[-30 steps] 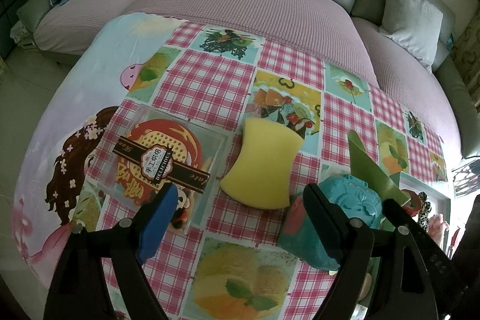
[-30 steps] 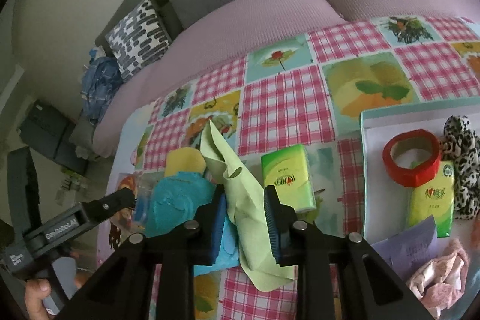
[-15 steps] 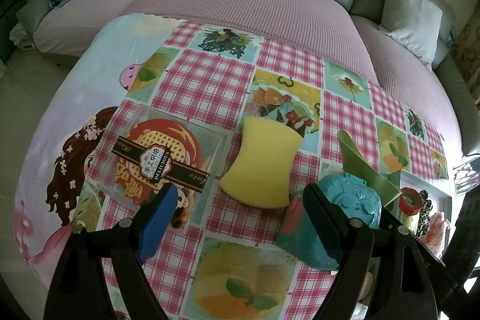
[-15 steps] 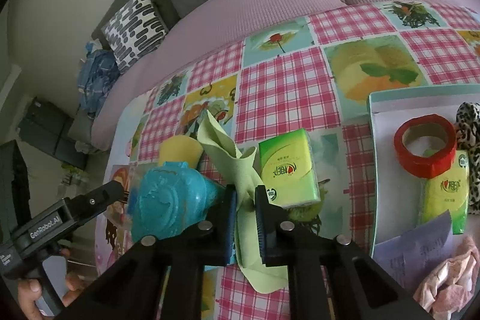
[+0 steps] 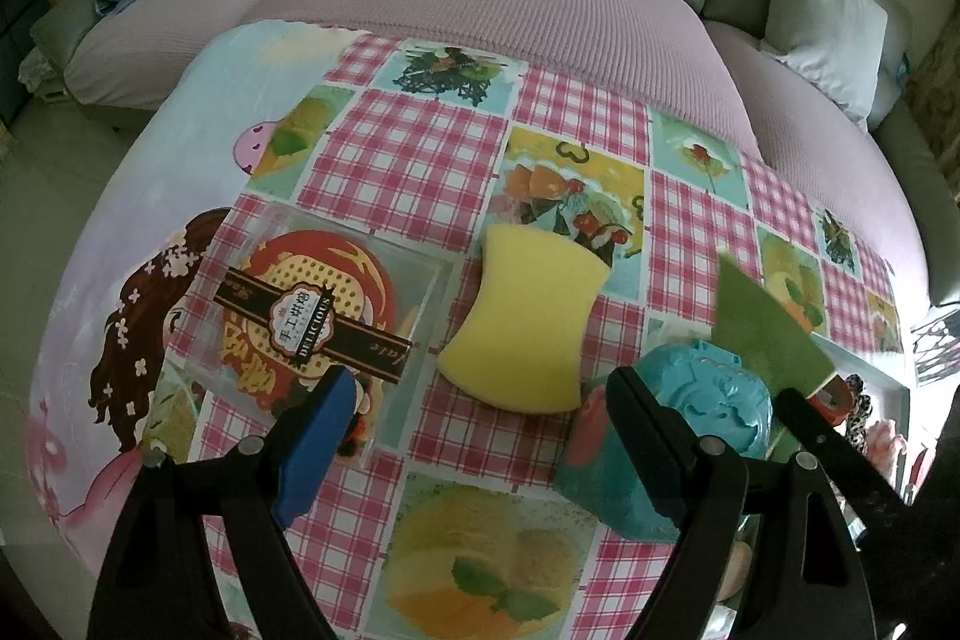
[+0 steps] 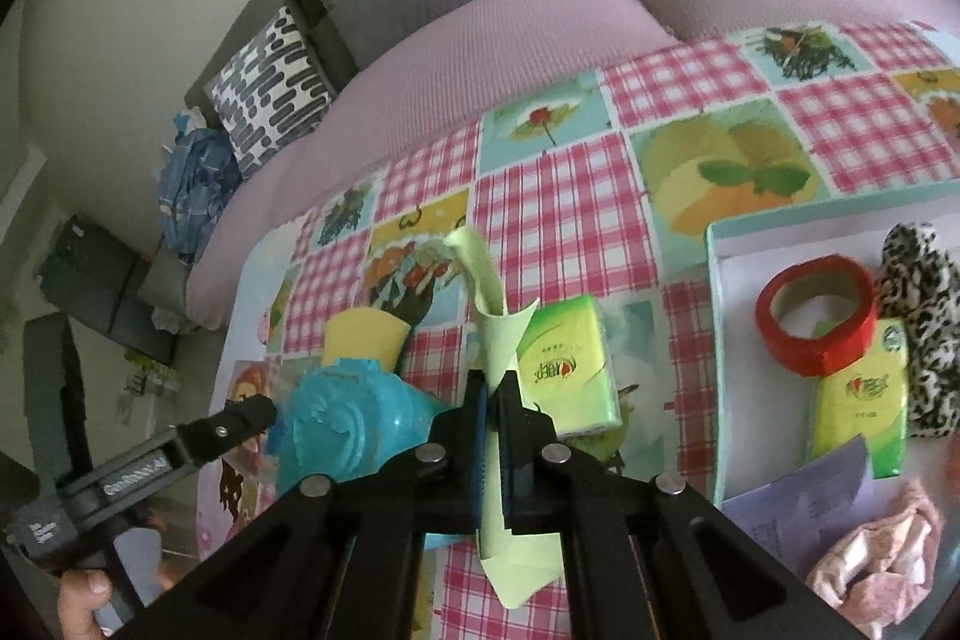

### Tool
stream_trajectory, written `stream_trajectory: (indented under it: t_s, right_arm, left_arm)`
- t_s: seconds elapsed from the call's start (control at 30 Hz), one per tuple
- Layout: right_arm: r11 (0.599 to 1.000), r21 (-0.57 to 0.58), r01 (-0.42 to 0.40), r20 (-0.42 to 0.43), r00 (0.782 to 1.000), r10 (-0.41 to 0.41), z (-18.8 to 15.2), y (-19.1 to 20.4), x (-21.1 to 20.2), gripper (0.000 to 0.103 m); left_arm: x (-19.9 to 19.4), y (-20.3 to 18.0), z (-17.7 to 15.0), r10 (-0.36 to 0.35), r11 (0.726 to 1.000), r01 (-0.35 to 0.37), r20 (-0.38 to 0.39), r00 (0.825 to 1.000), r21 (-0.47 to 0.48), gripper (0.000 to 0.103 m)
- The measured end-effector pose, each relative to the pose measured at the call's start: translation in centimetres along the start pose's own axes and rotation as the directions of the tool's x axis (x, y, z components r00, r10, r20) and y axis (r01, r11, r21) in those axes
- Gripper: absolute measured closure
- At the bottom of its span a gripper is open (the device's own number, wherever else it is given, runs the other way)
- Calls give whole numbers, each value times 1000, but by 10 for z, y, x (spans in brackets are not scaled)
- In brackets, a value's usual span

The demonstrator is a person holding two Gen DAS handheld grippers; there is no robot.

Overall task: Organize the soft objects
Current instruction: 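Lift the green cloth with the right gripper while the left gripper approaches the yellow sponge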

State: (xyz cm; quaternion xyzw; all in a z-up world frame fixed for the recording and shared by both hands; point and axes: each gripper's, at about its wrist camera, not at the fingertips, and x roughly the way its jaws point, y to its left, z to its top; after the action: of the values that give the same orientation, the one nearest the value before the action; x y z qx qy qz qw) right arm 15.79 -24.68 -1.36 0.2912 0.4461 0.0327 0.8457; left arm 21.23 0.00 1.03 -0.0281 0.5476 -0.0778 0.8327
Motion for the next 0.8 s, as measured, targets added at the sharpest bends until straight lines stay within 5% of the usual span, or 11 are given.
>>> stream_trajectory:
  t_s: [0.8]
  right_arm:
    - [1000, -6, -5, 94, 996, 5, 17, -6, -34, 99]
  left_arm:
    - [17, -24, 25, 7, 999, -6, -22, 1000, 41, 17]
